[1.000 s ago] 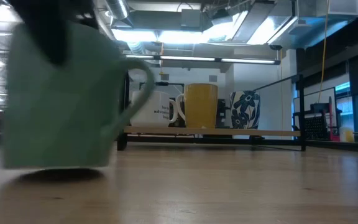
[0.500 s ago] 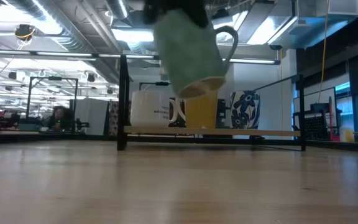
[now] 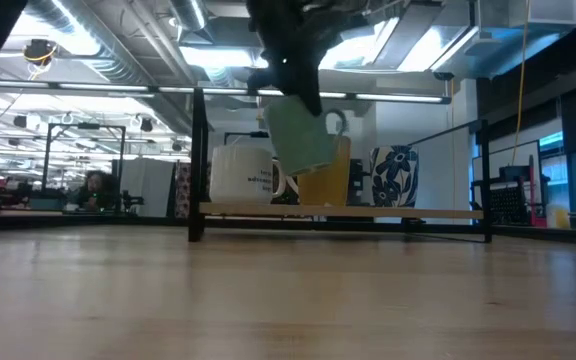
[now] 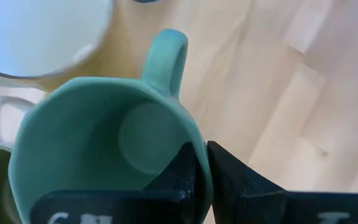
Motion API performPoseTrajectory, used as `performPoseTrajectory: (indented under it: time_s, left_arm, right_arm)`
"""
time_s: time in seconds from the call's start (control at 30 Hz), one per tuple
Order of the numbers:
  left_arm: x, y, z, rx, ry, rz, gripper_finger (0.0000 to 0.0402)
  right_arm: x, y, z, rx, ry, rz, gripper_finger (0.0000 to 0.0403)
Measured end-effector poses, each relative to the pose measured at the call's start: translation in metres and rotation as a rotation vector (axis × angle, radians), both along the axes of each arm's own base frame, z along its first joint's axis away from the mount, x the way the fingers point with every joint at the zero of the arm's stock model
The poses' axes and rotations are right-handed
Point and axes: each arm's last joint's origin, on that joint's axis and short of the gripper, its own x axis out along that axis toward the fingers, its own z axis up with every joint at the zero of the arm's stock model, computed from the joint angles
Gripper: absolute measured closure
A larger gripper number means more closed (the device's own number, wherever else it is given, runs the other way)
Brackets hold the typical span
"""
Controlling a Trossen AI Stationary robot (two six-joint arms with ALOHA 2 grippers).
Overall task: Place coffee mugs
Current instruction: Put the green mug on the shelf
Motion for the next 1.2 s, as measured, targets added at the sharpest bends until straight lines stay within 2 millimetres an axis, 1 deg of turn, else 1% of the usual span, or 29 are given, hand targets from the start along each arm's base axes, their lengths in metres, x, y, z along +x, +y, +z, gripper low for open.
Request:
performPoseTrajectory:
  time_s: [0.07,0.13,0.23,0.33,0.5,0.77,1.0,1.07,1.13,1.2]
  left_arm:
    - [0.000,0.006,-0.001,-0.003,0.007,0.007,0.0385]
    - [0.000,0.006,-0.003,-0.006,0.017,-0.019,0.0385]
    - [0.004,0.002,-0.008,-0.019,0.023,-0.058,0.0385]
    - [0.009,-0.004,-0.019,-0.035,0.060,-0.093,0.0385]
    - [0.015,-0.012,-0.034,-0.008,0.111,-0.103,0.0385]
    - [0.015,-0.012,-0.034,0.046,0.118,-0.086,0.0385]
    - [0.015,-0.013,-0.035,0.027,0.114,-0.099,0.0385]
    - [0.016,-0.013,-0.034,0.044,0.115,-0.097,0.0373]
    - [0.016,-0.012,-0.034,0.084,0.119,-0.082,0.0353]
    - [0.016,-0.011,-0.033,0.103,0.120,-0.106,0.0330]
  right_arm:
    - [0.000,0.000,0.000,-0.001,0.001,0.000,0.0253]
    - [0.000,0.000,0.000,0.000,0.000,-0.001,0.0253]
    - [-0.001,-0.001,0.000,0.003,0.004,-0.022,0.0253]
    - [-0.001,-0.002,0.000,0.000,0.009,-0.035,0.0253]
    - [-0.002,-0.003,-0.001,0.001,0.010,-0.046,0.0253]
    - [-0.001,-0.003,0.000,0.000,0.006,-0.048,0.0253]
    - [-0.001,-0.003,0.000,-0.004,0.005,-0.049,0.0253]
    - [-0.002,-0.003,0.000,-0.004,0.005,-0.050,0.0253]
    - [-0.002,-0.003,-0.001,-0.004,0.006,-0.052,0.0253]
    - [-0.002,-0.004,0.000,-0.011,0.001,-0.053,0.0253]
